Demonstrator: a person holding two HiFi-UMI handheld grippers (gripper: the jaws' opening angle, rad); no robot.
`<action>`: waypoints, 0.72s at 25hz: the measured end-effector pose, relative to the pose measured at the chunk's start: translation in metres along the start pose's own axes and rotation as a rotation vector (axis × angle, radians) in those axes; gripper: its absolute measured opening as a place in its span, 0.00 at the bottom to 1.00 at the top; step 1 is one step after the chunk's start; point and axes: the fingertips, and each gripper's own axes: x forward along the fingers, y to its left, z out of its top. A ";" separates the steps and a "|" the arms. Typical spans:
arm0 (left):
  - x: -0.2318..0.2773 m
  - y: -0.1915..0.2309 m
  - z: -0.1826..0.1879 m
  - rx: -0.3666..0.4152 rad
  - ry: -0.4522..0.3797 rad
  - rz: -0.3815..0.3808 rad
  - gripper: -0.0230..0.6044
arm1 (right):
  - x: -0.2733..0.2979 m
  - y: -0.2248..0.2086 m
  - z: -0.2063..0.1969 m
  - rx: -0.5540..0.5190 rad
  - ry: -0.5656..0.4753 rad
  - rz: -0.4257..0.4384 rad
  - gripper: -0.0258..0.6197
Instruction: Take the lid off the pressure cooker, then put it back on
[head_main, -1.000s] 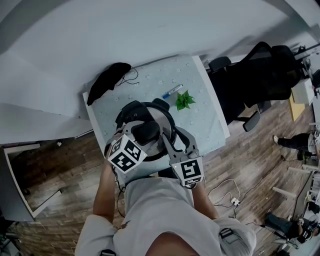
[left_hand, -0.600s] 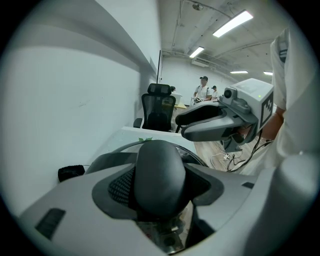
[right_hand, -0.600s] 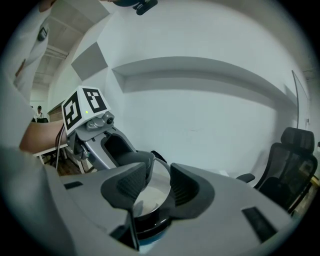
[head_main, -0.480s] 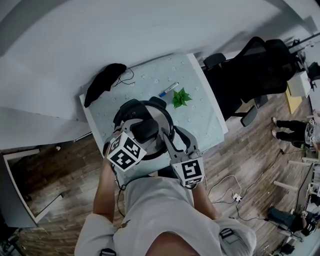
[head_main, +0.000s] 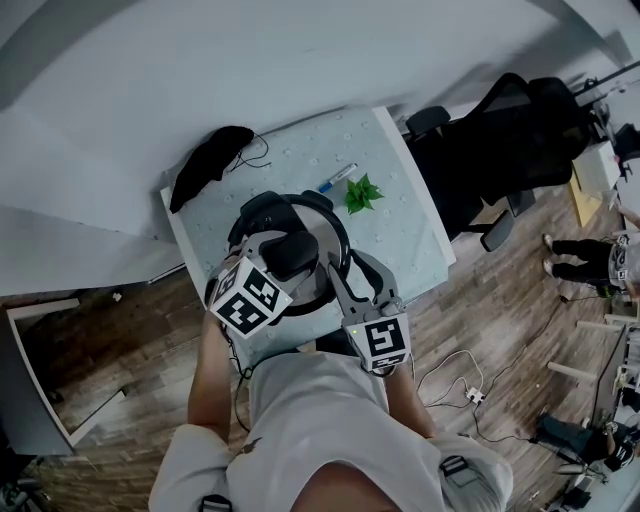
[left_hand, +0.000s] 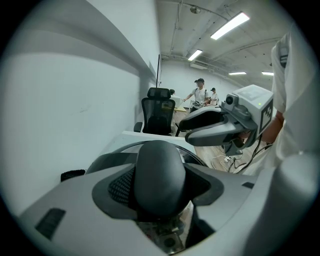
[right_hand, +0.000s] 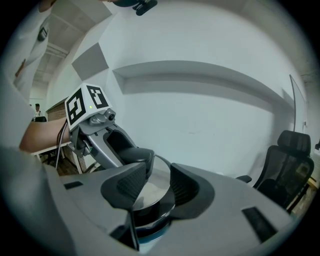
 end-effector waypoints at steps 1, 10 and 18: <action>-0.001 0.000 0.001 0.003 0.000 0.003 0.48 | -0.001 0.000 0.001 -0.001 -0.001 -0.003 0.28; -0.006 -0.009 0.010 0.027 -0.021 -0.015 0.48 | -0.014 -0.004 0.004 -0.010 -0.011 -0.054 0.28; -0.012 -0.013 0.027 0.054 -0.051 -0.005 0.48 | -0.037 -0.007 0.006 -0.008 -0.020 -0.127 0.28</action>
